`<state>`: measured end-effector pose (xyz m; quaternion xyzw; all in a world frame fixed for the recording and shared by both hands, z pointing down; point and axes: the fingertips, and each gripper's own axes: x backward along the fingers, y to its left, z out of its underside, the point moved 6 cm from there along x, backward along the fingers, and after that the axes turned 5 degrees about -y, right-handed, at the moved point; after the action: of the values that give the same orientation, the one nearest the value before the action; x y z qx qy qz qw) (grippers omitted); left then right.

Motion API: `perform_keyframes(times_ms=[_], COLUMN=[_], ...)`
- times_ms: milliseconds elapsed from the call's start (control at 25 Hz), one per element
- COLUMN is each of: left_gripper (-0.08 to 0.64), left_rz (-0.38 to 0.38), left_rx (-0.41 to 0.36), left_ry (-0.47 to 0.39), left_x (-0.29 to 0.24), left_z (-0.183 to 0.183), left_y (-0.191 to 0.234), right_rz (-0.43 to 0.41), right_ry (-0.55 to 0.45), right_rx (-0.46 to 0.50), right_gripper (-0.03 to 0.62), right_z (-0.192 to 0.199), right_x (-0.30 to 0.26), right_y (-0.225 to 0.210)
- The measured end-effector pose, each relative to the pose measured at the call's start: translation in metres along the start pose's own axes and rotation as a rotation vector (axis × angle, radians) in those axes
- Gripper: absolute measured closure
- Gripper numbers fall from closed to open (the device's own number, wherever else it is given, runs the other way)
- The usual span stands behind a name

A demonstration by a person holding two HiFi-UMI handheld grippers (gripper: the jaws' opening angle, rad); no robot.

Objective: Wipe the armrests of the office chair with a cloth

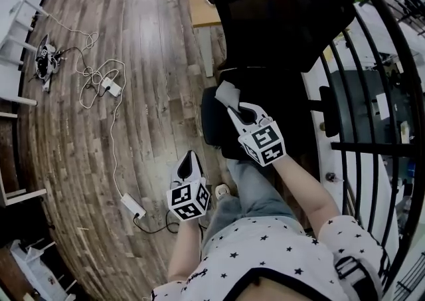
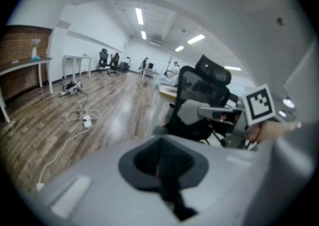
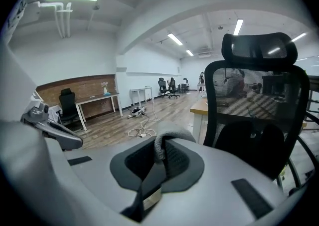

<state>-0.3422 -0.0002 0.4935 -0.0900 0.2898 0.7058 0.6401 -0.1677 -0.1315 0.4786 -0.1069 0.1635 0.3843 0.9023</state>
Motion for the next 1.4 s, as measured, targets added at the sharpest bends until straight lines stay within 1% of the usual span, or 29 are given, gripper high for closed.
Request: perform_keyframes(times_ms=[200, 480, 760, 920, 1040, 1160, 1400], left_gripper=[0.554, 0.554, 0.554, 0.554, 0.554, 0.554, 0.554], left_rz=[-0.011, -0.013, -0.025, -0.039, -0.039, -0.04, -0.043], left_rx=[0.007, 0.02, 0.026, 0.044, 0.041, 0.044, 0.051], left_ry=[0.018, 0.056, 0.081, 0.098, 0.113, 0.122, 0.133], left_x=[-0.018, -0.036, -0.05, -0.059, -0.064, -0.065, -0.066], left_z=[0.003, 0.008, 0.017, 0.019, 0.02, 0.022, 0.028], left_y=[0.0, 0.001, 0.002, 0.006, 0.007, 0.007, 0.009], right_rz=[-0.006, 0.001, -0.009, -0.031, -0.041, -0.047, -0.07], right_ry=[0.048, 0.099, 0.17, 0.222, 0.256, 0.286, 0.331], right_rx=[0.015, 0.071, 0.164, 0.205, 0.226, 0.223, 0.159], right_gripper=[0.561, 0.561, 0.561, 0.561, 0.561, 0.561, 0.561], right_z=[0.016, 0.034, 0.055, 0.067, 0.077, 0.086, 0.107], right_x=[-0.035, -0.074, -0.108, -0.133, -0.148, -0.155, -0.16], right_y=[-0.021, -0.043, -0.055, -0.059, -0.063, -0.062, -0.053])
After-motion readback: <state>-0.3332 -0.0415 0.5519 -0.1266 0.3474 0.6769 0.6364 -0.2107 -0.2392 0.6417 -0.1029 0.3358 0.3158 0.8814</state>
